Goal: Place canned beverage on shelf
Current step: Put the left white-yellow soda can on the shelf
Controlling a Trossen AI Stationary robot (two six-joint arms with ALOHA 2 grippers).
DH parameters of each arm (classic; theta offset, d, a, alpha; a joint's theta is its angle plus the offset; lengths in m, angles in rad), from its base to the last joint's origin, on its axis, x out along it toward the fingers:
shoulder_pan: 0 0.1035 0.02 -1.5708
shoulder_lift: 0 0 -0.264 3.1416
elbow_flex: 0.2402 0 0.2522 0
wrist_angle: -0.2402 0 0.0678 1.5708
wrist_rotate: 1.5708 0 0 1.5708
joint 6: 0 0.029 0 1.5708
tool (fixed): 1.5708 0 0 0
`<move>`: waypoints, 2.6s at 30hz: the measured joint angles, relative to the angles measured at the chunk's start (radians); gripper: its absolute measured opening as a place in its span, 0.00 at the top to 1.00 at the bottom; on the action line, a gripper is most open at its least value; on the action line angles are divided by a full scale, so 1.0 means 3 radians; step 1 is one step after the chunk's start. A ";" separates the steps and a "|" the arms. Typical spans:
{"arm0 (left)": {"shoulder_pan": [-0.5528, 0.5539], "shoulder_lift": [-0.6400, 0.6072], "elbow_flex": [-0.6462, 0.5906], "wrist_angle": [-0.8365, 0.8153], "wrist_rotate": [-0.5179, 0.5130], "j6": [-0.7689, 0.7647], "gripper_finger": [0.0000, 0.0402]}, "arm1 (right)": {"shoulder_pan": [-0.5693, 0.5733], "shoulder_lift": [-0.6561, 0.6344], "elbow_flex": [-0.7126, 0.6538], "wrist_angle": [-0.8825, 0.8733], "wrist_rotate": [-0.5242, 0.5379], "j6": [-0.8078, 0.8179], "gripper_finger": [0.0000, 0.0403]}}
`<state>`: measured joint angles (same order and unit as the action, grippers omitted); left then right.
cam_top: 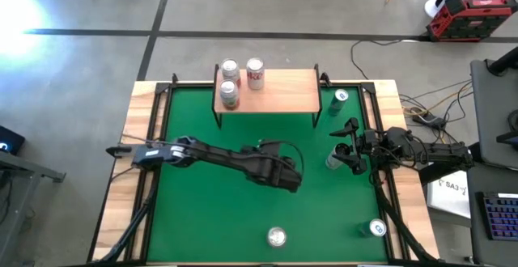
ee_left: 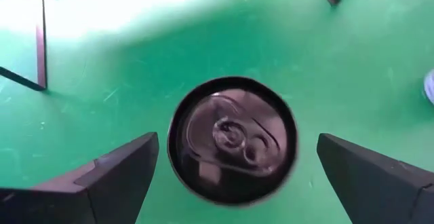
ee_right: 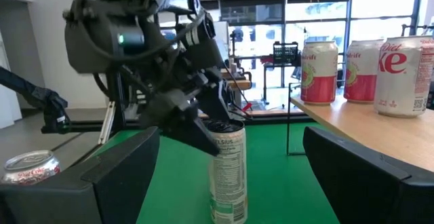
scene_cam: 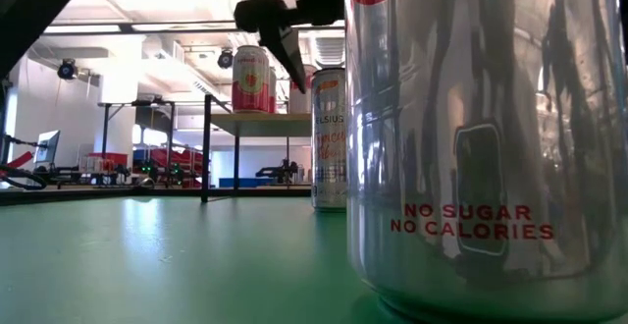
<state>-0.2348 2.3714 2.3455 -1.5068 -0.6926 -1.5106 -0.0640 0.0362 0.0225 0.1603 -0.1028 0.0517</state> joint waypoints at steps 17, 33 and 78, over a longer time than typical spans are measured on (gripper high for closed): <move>-0.0003 0.0031 -0.0127 0.0084 -0.0240 -0.0032 0.38 | -0.0001 0.0001 0.0000 -0.0006 0.0000 0.0000 0.11; 0.0005 -0.0144 0.0026 0.0251 -0.0219 0.0407 0.41 | 0.0000 0.0001 0.0000 -0.0005 0.0000 0.0000 0.11; 0.1331 -0.0974 0.0032 0.1362 0.0636 0.3923 0.39 | -0.0001 0.0001 0.0000 -0.0022 0.0000 0.0000 0.11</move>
<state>0.1644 2.0792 2.3550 -1.0982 -0.5018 -0.3336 -0.0643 0.0364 0.0226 0.1535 -0.1029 0.0517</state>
